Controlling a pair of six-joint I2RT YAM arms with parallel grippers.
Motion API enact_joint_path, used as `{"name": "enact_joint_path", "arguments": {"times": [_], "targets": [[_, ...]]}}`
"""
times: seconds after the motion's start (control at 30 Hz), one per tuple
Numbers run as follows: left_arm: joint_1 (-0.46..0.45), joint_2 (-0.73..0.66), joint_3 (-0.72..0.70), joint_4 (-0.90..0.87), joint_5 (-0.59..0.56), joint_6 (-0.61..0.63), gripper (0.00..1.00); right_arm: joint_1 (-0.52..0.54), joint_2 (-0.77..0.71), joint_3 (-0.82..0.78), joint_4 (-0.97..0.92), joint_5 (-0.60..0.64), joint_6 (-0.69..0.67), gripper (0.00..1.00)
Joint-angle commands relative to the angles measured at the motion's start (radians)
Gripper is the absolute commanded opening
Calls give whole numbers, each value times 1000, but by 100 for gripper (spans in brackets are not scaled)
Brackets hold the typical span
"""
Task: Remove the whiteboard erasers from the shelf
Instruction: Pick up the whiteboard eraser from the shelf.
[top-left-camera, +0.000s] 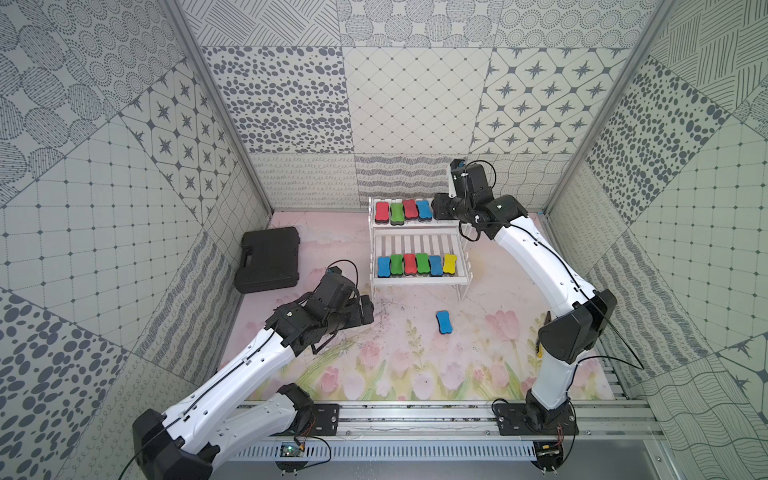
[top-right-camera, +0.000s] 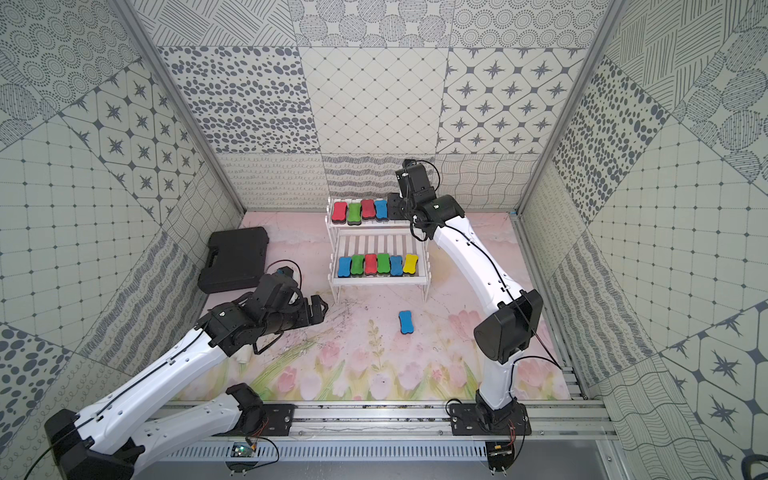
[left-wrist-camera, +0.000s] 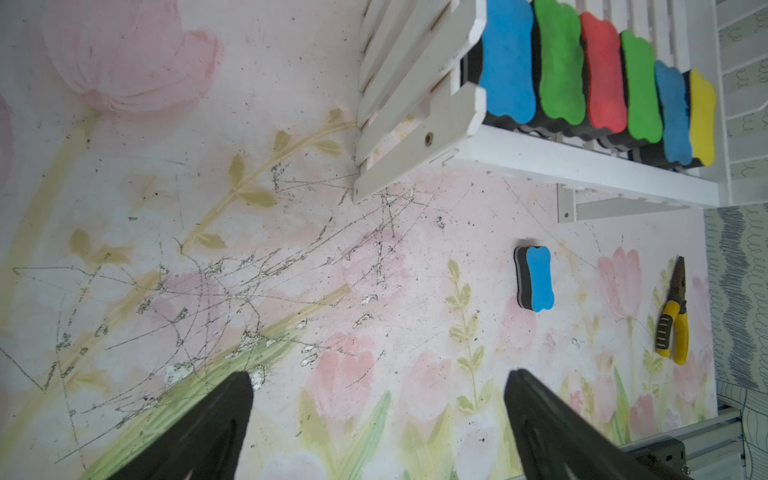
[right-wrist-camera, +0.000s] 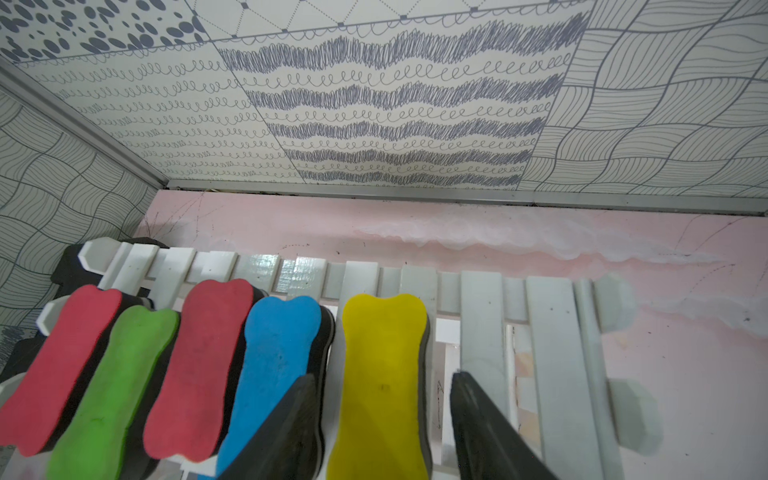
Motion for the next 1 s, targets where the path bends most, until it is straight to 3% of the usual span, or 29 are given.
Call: {"name": "enact_joint_path", "arguments": {"times": [0.0,0.4,0.67,0.87,0.97], "targets": [[4,12,17,-27,-4,14,100,-2,12,31,16,-4,-12,57],[2,30,10,-21,-14,13,99,-2,40,-9,11,4,-6,52],[3,34,9,-19,-11,8,100,-4,17,-18,23,8,-1,35],[3,21,7,-22,-10,4,99,-4,-70,-34,46,9,15,33],[2,10,-1,-22,-10,1,99,0,-171,-135,94,0,39,33]]}}
